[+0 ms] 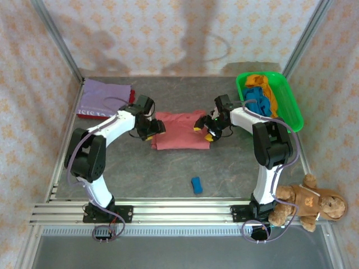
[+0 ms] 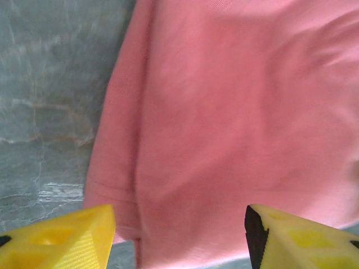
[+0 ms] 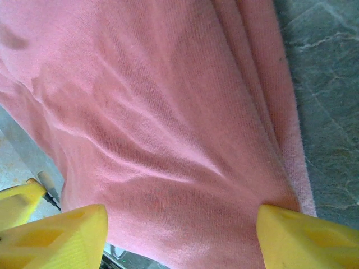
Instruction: Fold and stack the t-shirts
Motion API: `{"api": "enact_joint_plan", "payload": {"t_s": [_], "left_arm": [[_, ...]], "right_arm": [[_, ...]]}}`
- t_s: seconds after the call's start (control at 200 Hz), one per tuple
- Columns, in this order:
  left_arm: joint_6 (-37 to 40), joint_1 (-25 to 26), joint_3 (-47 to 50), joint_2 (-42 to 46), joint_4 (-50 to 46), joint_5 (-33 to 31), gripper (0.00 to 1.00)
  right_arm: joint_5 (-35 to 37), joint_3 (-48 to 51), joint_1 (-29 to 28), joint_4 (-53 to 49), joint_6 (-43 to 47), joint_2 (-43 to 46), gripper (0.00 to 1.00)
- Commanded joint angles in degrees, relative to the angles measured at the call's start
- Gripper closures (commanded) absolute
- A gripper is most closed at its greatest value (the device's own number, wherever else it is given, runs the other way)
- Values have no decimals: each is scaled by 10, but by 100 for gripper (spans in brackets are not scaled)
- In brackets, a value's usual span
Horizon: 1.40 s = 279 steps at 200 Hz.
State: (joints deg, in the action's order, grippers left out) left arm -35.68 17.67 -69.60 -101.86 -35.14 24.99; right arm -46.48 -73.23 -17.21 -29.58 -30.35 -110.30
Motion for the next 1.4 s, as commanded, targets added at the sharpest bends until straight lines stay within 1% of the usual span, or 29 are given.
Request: {"api": "enact_joint_plan", "payload": {"t_s": [0.0, 0.13, 0.2, 0.32, 0.42, 0.491, 0.606, 0.696, 0.801, 0.891, 1.081, 1.141, 1.196, 1.236, 1.276, 1.321, 1.351, 1.391], "left_arm": [[17, 2, 8, -16, 32, 12, 36], [35, 1, 14, -35, 26, -8, 37], [35, -1, 21, -44, 39, 1, 39], [19, -4, 34, -50, 84, 43, 50], [11, -4, 34, -45, 97, 55, 58], [14, -4, 31, -38, 92, 53, 64], [14, -4, 18, -19, 70, 46, 67], [13, -4, 2, -2, 47, 41, 73], [7, -4, -14, 11, 31, 53, 78], [-2, -4, -28, 16, 19, 66, 79], [-26, -1, -34, 23, 21, 99, 80], [-36, 1, -26, 20, 42, 118, 81], [-54, 2, -7, 18, 83, 138, 83], [-60, 2, 0, 15, 90, 141, 83], [-43, 2, -6, 13, 59, 117, 82], [-11, 3, -26, 14, -2, 59, 72], [9, 4, -39, 16, -36, 16, 63], [30, 3, -44, 21, -63, -27, 58]], "right_arm": [[10, 6, 3, -28, 15, 25, 30], [10, 10, 3, -27, 16, 25, 30], [6, 11, 3, -26, 16, 23, 30], [7, 13, 3, -25, 17, 19, 30], [6, 13, 3, -25, 18, 18, 30], [6, 13, 3, -26, 19, 16, 30], [6, 13, 4, -29, 22, 13, 30], [6, 13, 4, -28, 23, 11, 30], [6, 12, 4, -29, 24, 7, 30], [6, 10, 4, -28, 25, 4, 30], [10, 2, 3, -34, 28, -2, 30], [9, 1, 4, -34, 29, -4, 30], [10, 0, 3, -34, 30, -5, 30], [10, 0, 5, -36, 31, -6, 30], [10, 0, 5, -37, 31, -7, 30], [10, -1, 4, -37, 33, -6, 30], [9, 1, 5, -37, 33, -7, 30], [9, 0, 5, -38, 33, -8, 30]]}}
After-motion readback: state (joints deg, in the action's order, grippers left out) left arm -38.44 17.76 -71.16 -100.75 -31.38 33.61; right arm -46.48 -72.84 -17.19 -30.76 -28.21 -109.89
